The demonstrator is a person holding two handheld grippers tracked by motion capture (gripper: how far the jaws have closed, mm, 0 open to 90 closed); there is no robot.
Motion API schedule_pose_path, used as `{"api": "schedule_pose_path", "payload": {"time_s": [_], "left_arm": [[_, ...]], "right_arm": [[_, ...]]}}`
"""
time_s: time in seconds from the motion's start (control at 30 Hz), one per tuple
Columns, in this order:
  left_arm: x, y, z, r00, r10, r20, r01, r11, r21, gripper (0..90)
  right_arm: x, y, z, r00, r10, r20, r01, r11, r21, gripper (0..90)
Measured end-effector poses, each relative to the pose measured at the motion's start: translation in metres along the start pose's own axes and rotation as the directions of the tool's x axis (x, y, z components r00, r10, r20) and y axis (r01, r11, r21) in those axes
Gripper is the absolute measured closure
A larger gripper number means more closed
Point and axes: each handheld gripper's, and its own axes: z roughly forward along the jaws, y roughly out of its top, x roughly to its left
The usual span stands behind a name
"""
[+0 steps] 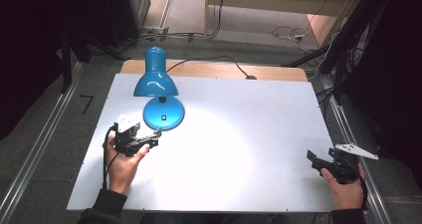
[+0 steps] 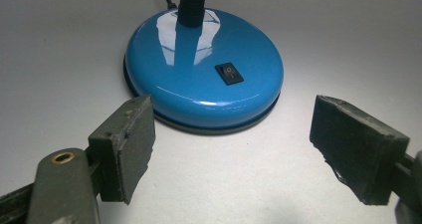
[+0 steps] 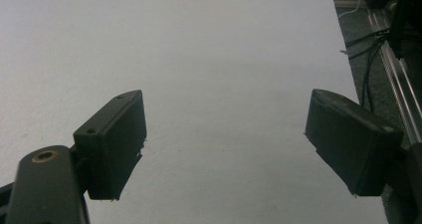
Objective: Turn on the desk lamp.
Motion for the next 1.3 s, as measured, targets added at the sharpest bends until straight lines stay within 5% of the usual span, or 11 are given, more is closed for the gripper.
{"api": "schedule_pose_path", "payload": {"time_s": [1.3], "left_arm": [[-0.007,-0.009,-0.019,0.9997,0.023,0.001,-0.023,0.9997,0.001,18.1]], "right_arm": [[0.001,0.0,0.0,1.0,-0.004,0.0,0.004,1.0,0.001,15.0]]}}
